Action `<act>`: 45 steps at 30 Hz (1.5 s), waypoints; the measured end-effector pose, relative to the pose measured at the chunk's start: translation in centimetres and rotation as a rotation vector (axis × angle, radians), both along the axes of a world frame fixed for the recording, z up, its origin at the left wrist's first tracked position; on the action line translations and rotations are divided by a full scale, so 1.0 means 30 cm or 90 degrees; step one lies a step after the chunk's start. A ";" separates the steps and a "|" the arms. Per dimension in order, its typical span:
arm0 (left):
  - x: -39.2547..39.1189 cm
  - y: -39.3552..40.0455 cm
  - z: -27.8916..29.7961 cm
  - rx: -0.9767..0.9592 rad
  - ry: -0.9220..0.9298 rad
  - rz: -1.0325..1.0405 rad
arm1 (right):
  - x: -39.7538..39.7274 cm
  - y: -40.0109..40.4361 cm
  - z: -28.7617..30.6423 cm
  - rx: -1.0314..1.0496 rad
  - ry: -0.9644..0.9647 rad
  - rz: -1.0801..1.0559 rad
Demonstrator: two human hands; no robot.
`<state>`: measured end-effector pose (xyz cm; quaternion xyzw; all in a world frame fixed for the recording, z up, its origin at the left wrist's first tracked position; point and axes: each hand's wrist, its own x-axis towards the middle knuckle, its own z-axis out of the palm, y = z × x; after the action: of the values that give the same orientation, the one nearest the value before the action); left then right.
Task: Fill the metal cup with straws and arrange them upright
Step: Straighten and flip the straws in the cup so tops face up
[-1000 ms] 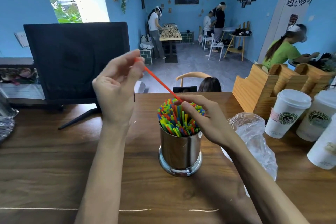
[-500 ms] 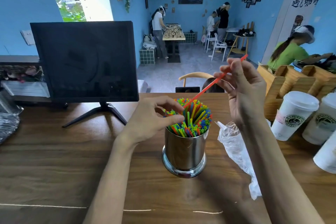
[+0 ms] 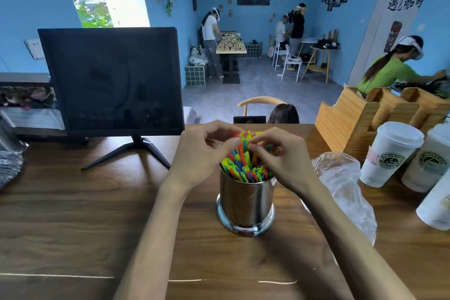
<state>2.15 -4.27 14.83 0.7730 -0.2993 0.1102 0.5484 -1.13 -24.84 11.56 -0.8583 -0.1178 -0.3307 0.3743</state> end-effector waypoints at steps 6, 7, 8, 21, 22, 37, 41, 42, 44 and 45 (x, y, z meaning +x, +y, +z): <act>-0.012 -0.018 0.037 -0.232 0.018 0.027 | -0.016 0.002 -0.001 -0.047 0.033 -0.044; -0.016 -0.022 0.044 -0.272 0.017 0.036 | -0.017 0.004 0.003 -0.036 0.047 -0.028; -0.021 -0.027 0.053 -0.316 0.018 0.046 | -0.018 0.004 0.006 -0.022 0.057 -0.011; 0.005 -0.007 0.040 -0.435 0.111 0.116 | -0.036 -0.021 0.109 0.430 0.036 0.095; 0.018 0.005 0.028 -0.380 0.109 0.107 | -0.042 -0.031 0.134 0.514 0.045 0.109; 0.018 0.003 -0.036 0.045 0.061 -0.048 | -0.017 -0.005 0.200 0.443 -0.201 0.064; 0.003 0.039 -0.037 0.111 0.044 -0.105 | 0.001 0.005 0.098 0.189 -0.099 0.020; 0.000 0.047 -0.036 0.150 0.030 -0.114 | 0.009 0.005 0.065 0.126 -0.071 -0.006; -0.002 0.056 -0.029 0.220 -0.002 -0.116 | 0.018 0.003 0.012 0.032 -0.033 -0.040; -0.001 0.057 -0.025 0.244 -0.011 -0.116 | 0.019 0.002 -0.004 0.013 -0.021 -0.045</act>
<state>2.12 -2.55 14.07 0.8318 -0.3881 0.0081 0.3967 -0.56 -24.79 11.43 -0.8526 -0.0904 -0.3589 0.3689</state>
